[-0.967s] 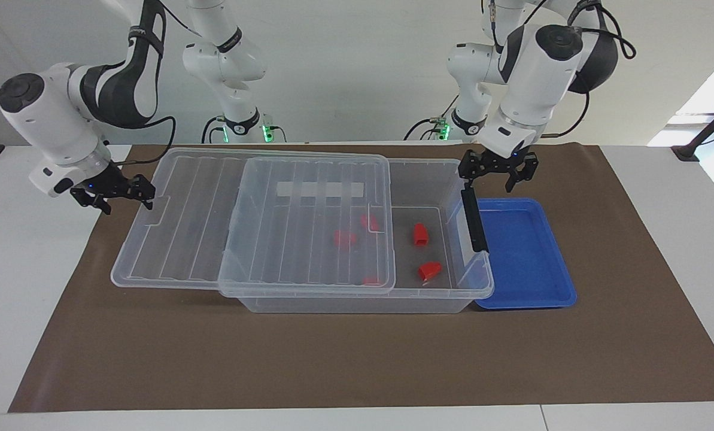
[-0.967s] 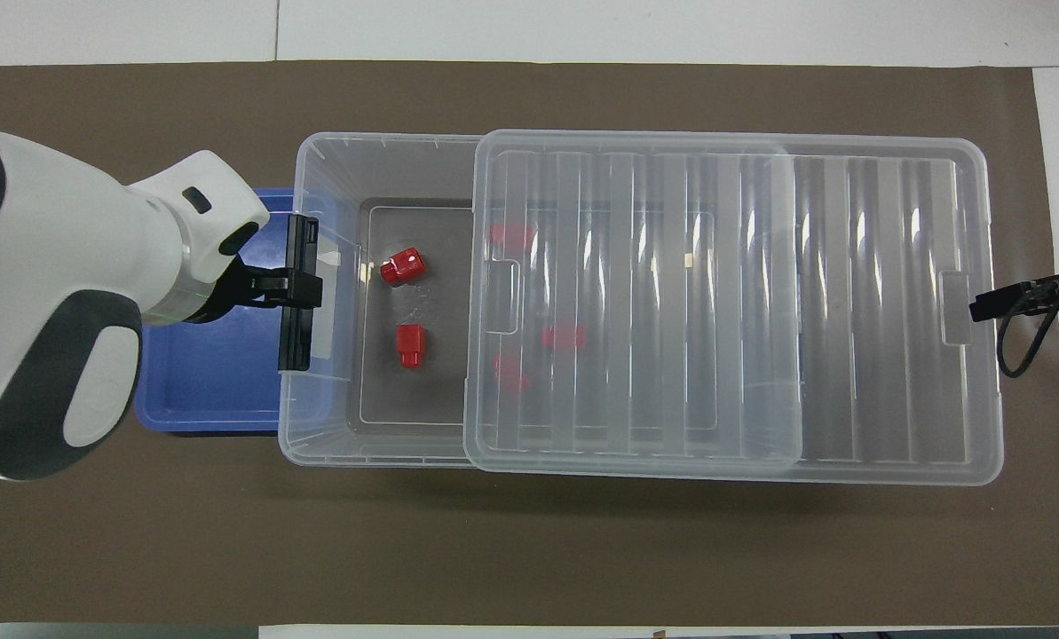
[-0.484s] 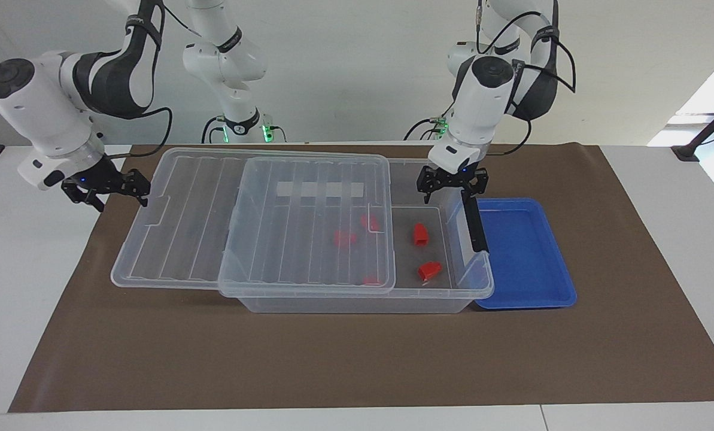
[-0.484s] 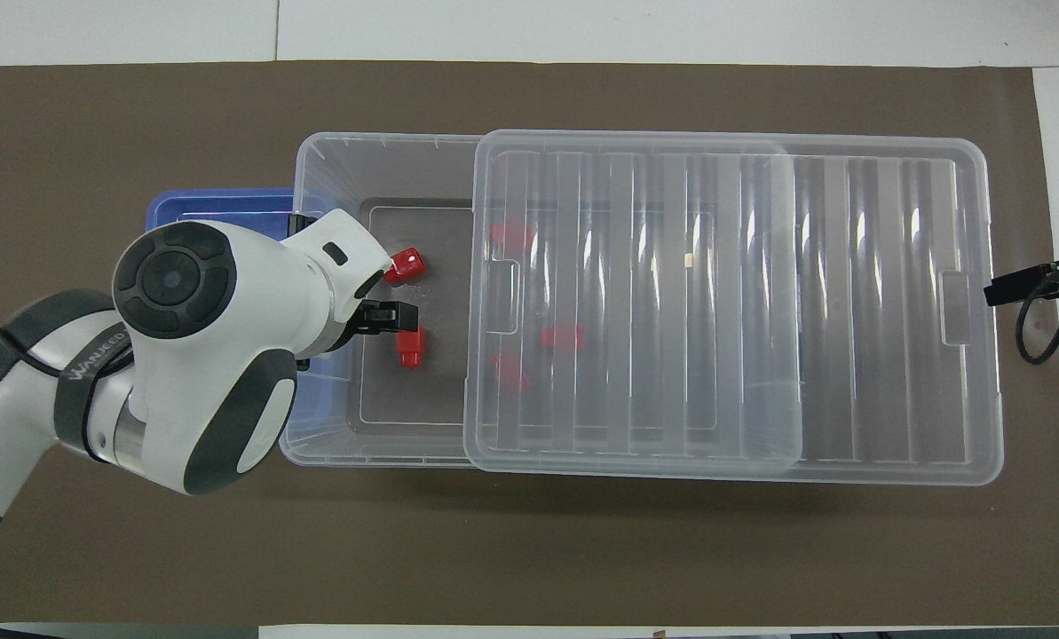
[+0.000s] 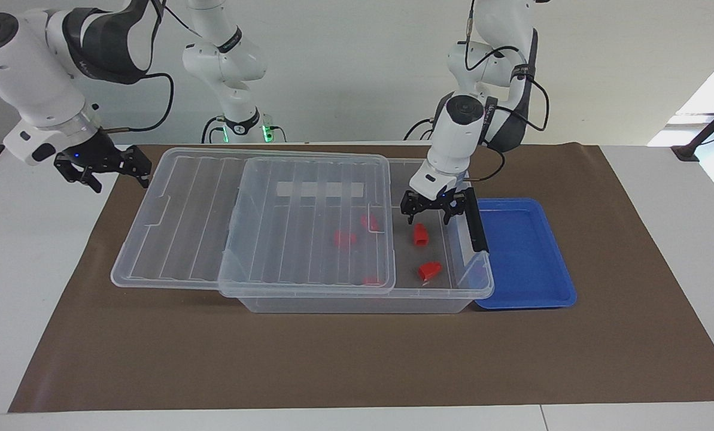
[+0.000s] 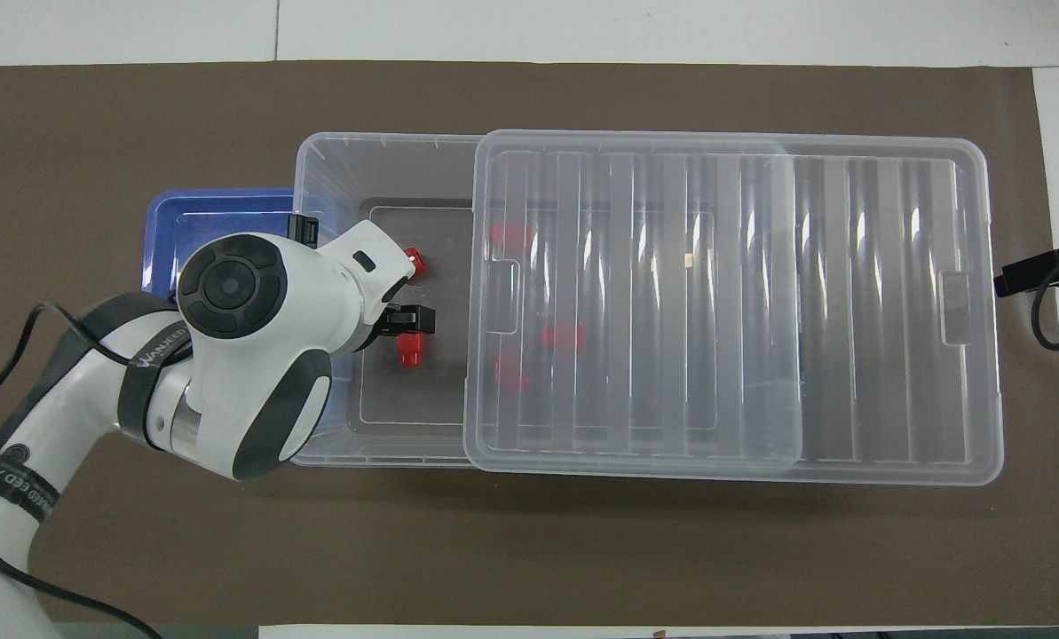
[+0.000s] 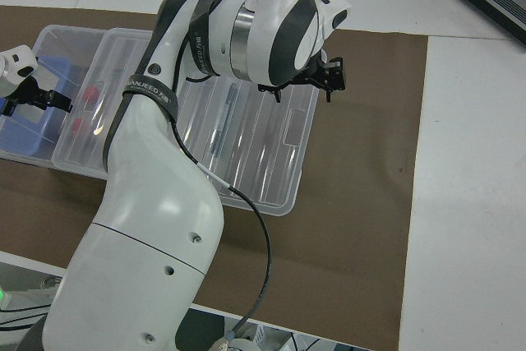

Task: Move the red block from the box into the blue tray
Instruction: 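Grasp the red block nearest the tray with the left gripper, then carry the red block over the blue tray with the left gripper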

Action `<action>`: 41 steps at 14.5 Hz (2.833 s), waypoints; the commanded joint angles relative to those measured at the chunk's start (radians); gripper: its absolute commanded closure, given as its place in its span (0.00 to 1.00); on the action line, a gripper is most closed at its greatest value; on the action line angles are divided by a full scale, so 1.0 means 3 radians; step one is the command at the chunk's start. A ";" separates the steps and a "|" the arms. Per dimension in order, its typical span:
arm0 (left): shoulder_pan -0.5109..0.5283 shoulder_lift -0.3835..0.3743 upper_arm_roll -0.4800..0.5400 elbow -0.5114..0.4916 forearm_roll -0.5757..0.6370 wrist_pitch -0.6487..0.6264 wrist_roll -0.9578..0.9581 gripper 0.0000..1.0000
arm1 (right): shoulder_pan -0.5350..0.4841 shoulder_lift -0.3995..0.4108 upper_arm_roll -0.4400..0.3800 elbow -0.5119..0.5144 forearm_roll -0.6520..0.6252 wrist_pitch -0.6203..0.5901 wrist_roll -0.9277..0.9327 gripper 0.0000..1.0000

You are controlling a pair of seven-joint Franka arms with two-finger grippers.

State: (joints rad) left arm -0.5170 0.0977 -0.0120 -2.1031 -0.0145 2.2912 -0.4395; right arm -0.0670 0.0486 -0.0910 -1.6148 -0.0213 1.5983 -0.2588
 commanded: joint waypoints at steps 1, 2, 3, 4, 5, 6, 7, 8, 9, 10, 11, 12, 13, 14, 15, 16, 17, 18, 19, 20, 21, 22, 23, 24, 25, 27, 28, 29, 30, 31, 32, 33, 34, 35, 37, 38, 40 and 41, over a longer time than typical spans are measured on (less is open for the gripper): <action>-0.0072 0.0032 0.0045 -0.0138 0.0033 0.0155 -0.0079 0.00 | 0.0014 0.0099 0.0027 0.0203 0.0005 -0.0178 0.0101 0.00; -0.0072 0.0027 0.0045 -0.0179 0.0033 0.0196 -0.0079 0.00 | 0.0014 0.0094 0.0047 0.0203 0.0005 -0.0224 0.0121 0.00; -0.0072 0.0027 0.0045 -0.0245 0.0033 0.0282 -0.0095 0.00 | 0.0014 0.0083 0.0068 0.0203 0.0010 -0.0240 0.0152 0.00; -0.0077 0.0027 0.0045 -0.0296 0.0033 0.0364 -0.0095 0.00 | 0.0014 0.0073 0.0073 0.0203 0.0010 -0.0260 0.0198 0.00; -0.0077 0.0032 0.0045 -0.0337 0.0033 0.0446 -0.0095 0.00 | 0.0014 0.0068 0.0078 0.0208 0.0010 -0.0321 0.0239 0.00; -0.0077 0.0037 0.0035 -0.0373 0.0033 0.0503 -0.0095 0.00 | 0.0014 0.0048 0.0088 0.0233 0.0010 -0.0362 0.0279 0.00; -0.0077 0.0042 0.0045 -0.0389 0.0033 0.0528 -0.0090 0.00 | 0.0014 0.0037 0.0129 0.0259 0.0010 -0.0398 0.0315 0.00; -0.0077 0.0083 0.0045 -0.0394 0.0033 0.0539 -0.0090 0.00 | 0.0014 0.0037 0.0145 0.0259 0.0010 -0.0424 0.0346 0.00; -0.0082 0.0109 0.0035 -0.0394 0.0033 0.0569 -0.0095 0.00 | 0.0014 0.0032 0.0145 0.0254 0.0010 -0.0454 0.0372 0.00; -0.0082 0.0165 0.0035 -0.0394 0.0033 0.0656 -0.0095 0.00 | 0.0014 0.0022 0.0140 0.0259 0.0010 -0.0495 0.0387 0.00; -0.0077 0.0206 0.0035 -0.0394 0.0033 0.0737 -0.0095 0.00 | 0.0014 0.0022 0.0140 0.0259 0.0010 -0.0501 0.0387 0.00; -0.0082 0.0216 0.0035 -0.0394 0.0033 0.0764 -0.0100 0.00 | 0.0014 0.0017 0.0140 0.0254 0.0010 -0.0491 0.0392 0.00; -0.0082 0.0221 0.0035 -0.0394 0.0033 0.0759 -0.0115 0.00 | 0.0014 0.0012 0.0140 0.0254 0.0010 -0.0485 0.0392 0.00; -0.0087 0.0221 0.0045 -0.0394 0.0033 0.0749 -0.0151 0.22 | 0.0014 0.0012 0.0135 0.0249 0.0005 -0.0480 0.0392 0.00; -0.0132 0.0216 0.0045 -0.0394 0.0033 0.0733 -0.0202 0.70 | 0.0014 0.0007 0.0129 0.0249 0.0010 -0.0480 0.0392 0.00; -0.0143 0.0211 0.0045 -0.0404 0.0028 0.0718 -0.0298 1.00 | 0.0014 0.0007 0.0129 0.0244 0.0010 -0.0480 0.0392 0.00; -0.0138 0.0201 0.0045 -0.0404 0.0028 0.0703 -0.0411 1.00 | 0.0014 0.0002 0.0134 0.0239 0.0010 -0.0480 0.0392 0.00; -0.0138 0.0196 0.0050 -0.0404 0.0028 0.0697 -0.0432 1.00 | 0.0014 0.0002 0.0145 0.0234 0.0010 -0.0480 0.0392 0.00; -0.0133 0.0186 0.0050 -0.0404 0.0028 0.0692 -0.0437 1.00 | 0.0014 0.0002 0.0145 0.0234 0.0010 -0.0485 0.0392 0.00; -0.0128 0.0165 0.0055 -0.0399 0.0028 0.0687 -0.0437 1.00 | 0.0014 0.0002 0.0140 0.0234 0.0010 -0.0485 0.0392 0.00; -0.0118 0.0140 0.0060 -0.0389 0.0028 0.0621 -0.0437 1.00 | 0.0014 0.0002 0.0129 0.0234 0.0010 -0.0485 0.0392 0.00; -0.0107 0.0089 0.0060 -0.0368 0.0033 0.0499 -0.0432 1.00 | 0.0014 0.0002 0.0119 0.0234 0.0010 -0.0480 0.0392 0.00; -0.0097 0.0028 0.0065 -0.0363 0.0033 0.0402 -0.0432 1.00 | 0.0014 0.0002 0.0119 0.0234 0.0010 -0.0480 0.0392 0.00; -0.0092 -0.0054 0.0076 -0.0358 0.0033 0.0310 -0.0432 1.00 | 0.0014 0.0002 0.0119 0.0234 0.0010 -0.0480 0.0392 0.00; -0.0041 -0.0131 0.0081 -0.0343 0.0033 0.0233 -0.0422 1.00 | 0.0014 0.0002 0.0119 0.0234 0.0010 -0.0480 0.0392 0.00; 0.0031 -0.0218 0.0081 -0.0216 0.0033 0.0034 -0.0417 1.00 | 0.0014 -0.0009 0.0109 0.0234 0.0010 -0.0475 0.0392 0.00; 0.0031 -0.0254 0.0081 -0.0134 0.0033 -0.0104 -0.0417 1.00 | 0.0014 -0.0009 0.0104 0.0234 0.0010 -0.0475 0.0392 0.00; 0.0031 -0.0295 0.0081 -0.0098 0.0033 -0.0207 -0.0412 1.00 | 0.0014 -0.0009 0.0104 0.0234 0.0005 -0.0470 0.0392 0.00; 0.0036 -0.0361 0.0081 -0.0077 0.0033 -0.0268 -0.0412 1.00 | 0.0014 -0.0009 0.0099 0.0234 0.0010 -0.0470 0.0387 0.00; 0.0031 -0.0422 0.0081 -0.0072 0.0033 -0.0325 -0.0417 1.00 | 0.0009 -0.0009 0.0099 0.0234 0.0010 -0.0465 0.0387 0.00; 0.0031 -0.0489 0.0081 -0.0046 0.0028 -0.0396 -0.0417 1.00 | 0.0009 -0.0009 0.0094 0.0234 0.0010 -0.0460 0.0382 0.00; 0.0036 -0.0560 0.0086 -0.0016 0.0028 -0.0493 -0.0412 1.00 | 0.0009 -0.0009 0.0094 0.0234 0.0010 -0.0450 0.0382 0.00; 0.0081 -0.0617 0.0091 0.0045 0.0033 -0.0626 -0.0407 1.00 | 0.0009 -0.0009 0.0094 0.0234 0.0010 -0.0450 0.0382 0.00; 0.0117 -0.0658 0.0091 0.0112 0.0033 -0.0774 -0.0391 1.00 | 0.0009 -0.0014 0.0094 0.0234 0.0005 -0.0450 0.0382 0.00; 0.0245 -0.0709 0.0096 0.0214 0.0033 -0.0979 -0.0290 1.00 | 0.0004 -0.0014 0.0088 0.0218 0.0000 -0.0394 0.0367 0.00; 0.0271 -0.0734 0.0096 0.0215 0.0033 -0.1000 -0.0238 1.00 | 0.0003 -0.0019 0.0063 0.0218 -0.0016 -0.0373 0.0352 0.00; 0.0398 -0.0760 0.0096 0.0215 0.0033 -0.1036 -0.0172 1.00 | 0.0003 -0.0019 0.0032 0.0208 -0.0031 -0.0327 0.0311 0.00; 0.0439 -0.0755 0.0096 0.0215 0.0033 -0.1036 -0.0111 1.00 | -0.0002 -0.0024 -0.0018 0.0198 -0.0036 -0.0266 0.0250 0.00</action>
State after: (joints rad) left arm -0.4180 -0.1246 0.0202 -2.0436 -0.0140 2.0054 -0.5072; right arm -0.0599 0.0509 -0.0813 -1.5475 -0.0224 1.4858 -0.1580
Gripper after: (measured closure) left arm 0.656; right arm 0.000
